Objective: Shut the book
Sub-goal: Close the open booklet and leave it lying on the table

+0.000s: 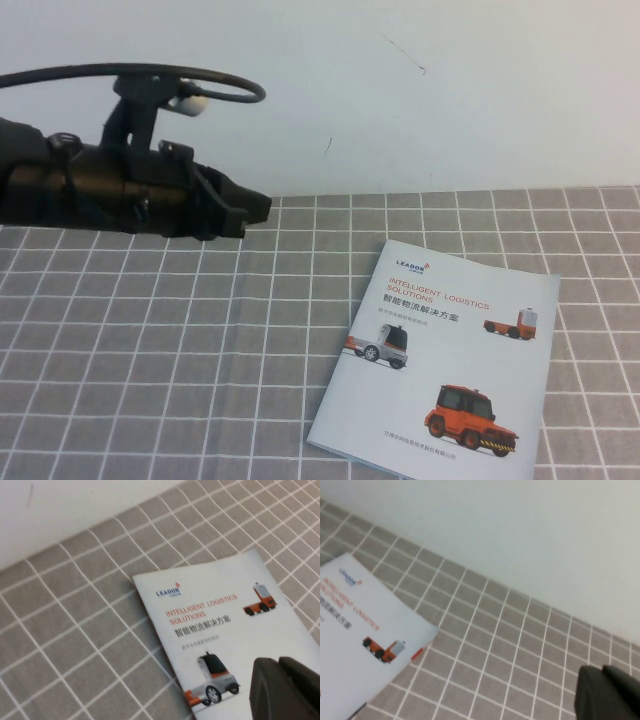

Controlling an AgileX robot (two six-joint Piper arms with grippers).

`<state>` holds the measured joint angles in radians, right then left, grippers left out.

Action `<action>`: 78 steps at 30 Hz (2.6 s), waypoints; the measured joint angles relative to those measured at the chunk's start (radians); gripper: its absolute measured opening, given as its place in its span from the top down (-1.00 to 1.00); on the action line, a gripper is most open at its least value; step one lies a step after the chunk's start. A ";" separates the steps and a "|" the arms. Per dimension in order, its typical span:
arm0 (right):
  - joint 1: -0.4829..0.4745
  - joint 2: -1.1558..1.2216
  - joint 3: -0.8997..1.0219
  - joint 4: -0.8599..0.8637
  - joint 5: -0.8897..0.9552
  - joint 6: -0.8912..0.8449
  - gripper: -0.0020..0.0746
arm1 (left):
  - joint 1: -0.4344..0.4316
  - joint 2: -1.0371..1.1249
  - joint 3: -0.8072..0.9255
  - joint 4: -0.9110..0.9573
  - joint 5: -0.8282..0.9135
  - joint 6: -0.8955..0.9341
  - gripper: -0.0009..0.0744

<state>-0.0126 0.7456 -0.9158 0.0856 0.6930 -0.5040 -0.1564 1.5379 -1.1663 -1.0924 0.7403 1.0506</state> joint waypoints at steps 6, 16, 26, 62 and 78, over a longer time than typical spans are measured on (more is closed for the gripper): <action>0.000 -0.213 0.065 0.040 0.002 0.022 0.95 | 0.000 -0.118 0.038 -0.039 -0.117 0.030 0.99; 0.000 -0.401 0.283 0.213 0.074 0.023 0.95 | 0.000 -0.479 0.382 -0.176 -0.532 0.101 0.99; 0.002 -0.415 0.424 0.379 0.139 -0.225 0.95 | 0.000 -0.816 0.570 -0.187 -0.457 0.244 0.99; 0.002 -0.425 0.535 0.655 0.192 -0.609 0.95 | 0.000 -1.293 0.907 -0.198 -0.509 0.351 0.99; 0.002 -0.425 0.535 0.655 0.193 -0.609 0.95 | 0.021 -1.346 0.933 -0.196 -0.582 0.366 0.99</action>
<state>-0.0108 0.3203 -0.3804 0.7406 0.8860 -1.1132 -0.1356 0.1922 -0.2336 -1.2885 0.1582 1.4166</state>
